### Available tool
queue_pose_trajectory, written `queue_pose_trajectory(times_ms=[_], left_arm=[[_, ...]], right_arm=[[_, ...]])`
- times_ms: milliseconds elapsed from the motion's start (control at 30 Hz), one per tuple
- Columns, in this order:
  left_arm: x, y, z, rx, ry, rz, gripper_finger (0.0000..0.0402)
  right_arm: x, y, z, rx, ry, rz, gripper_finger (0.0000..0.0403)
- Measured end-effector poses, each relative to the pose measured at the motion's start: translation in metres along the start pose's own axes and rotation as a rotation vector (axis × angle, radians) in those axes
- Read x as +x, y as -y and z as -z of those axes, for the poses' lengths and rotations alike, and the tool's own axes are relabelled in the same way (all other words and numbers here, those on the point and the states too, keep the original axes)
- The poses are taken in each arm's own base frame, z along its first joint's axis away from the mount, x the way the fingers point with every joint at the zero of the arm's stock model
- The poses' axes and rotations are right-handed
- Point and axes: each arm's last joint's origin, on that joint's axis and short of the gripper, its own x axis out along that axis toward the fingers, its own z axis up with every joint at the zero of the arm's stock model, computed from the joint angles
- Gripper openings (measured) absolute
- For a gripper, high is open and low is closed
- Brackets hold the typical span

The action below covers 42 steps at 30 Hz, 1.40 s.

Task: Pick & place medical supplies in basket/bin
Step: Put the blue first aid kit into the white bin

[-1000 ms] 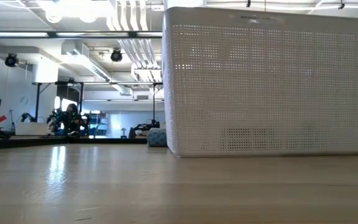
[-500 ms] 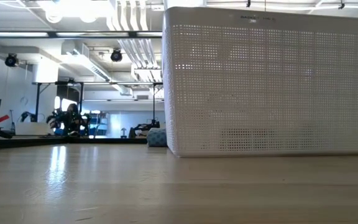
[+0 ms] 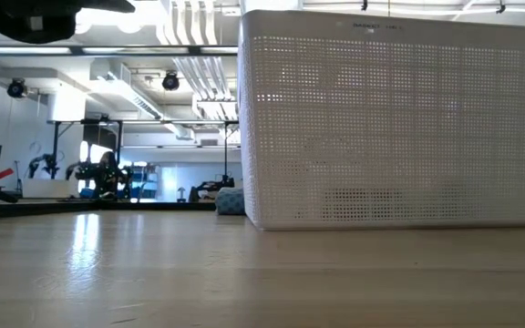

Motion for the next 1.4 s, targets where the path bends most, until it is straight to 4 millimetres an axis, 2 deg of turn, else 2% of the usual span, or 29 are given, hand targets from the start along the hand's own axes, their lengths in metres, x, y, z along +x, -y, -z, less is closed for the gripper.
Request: queue_pose_trajectory(times_ms=[233, 367, 467, 633, 800, 1000, 1100, 1200, 1267, 1400], left_arm=[[0.0, 0.0, 0.0, 0.006, 0.001, -0.001, 0.0308], [0.0, 0.0, 0.0, 0.007, 0.001, -0.001, 0.0308], [0.0, -0.001, 0.0, 0.007, 0.001, -0.002, 0.0308], [0.0, -0.001, 0.0, 0.011, 0.0, -0.008, 0.0308], [0.001, -0.006, 0.002, -0.004, -0.009, -0.038, 0.0308], [0.007, -0.023, 0.019, -0.098, -0.147, -0.073, 0.0308], [0.016, -0.035, 0.037, -0.173, -0.206, -0.127, 0.0308], [0.03, -0.043, 0.054, -0.221, -0.23, -0.153, 0.0308], [0.041, -0.043, 0.063, -0.248, -0.23, -0.115, 0.0308], [0.059, -0.041, 0.075, -0.29, -0.221, -0.019, 0.0308]], right_arm=[[0.038, -0.015, -0.008, -0.302, -0.086, -0.078, 0.0071], [0.055, -0.016, -0.025, -0.264, 0.01, -0.075, 0.0066], [0.058, -0.021, -0.038, -0.247, 0.093, -0.11, 0.0062], [0.044, -0.039, -0.053, -0.353, 0.192, -0.236, 0.0056], [0.008, -0.076, -0.056, -0.548, 0.27, -0.564, 0.0053], [-0.02, -0.088, -0.076, -0.409, 0.348, -0.621, 0.0054], [-0.024, -0.089, -0.083, -0.393, 0.306, -0.605, 0.0054], [-0.026, -0.093, -0.079, -0.488, 0.192, -0.63, 0.0054], [-0.028, -0.097, -0.076, -0.538, 0.154, -0.684, 0.0054], [-0.023, -0.102, -0.075, -0.521, 0.144, -0.76, 0.0055]])
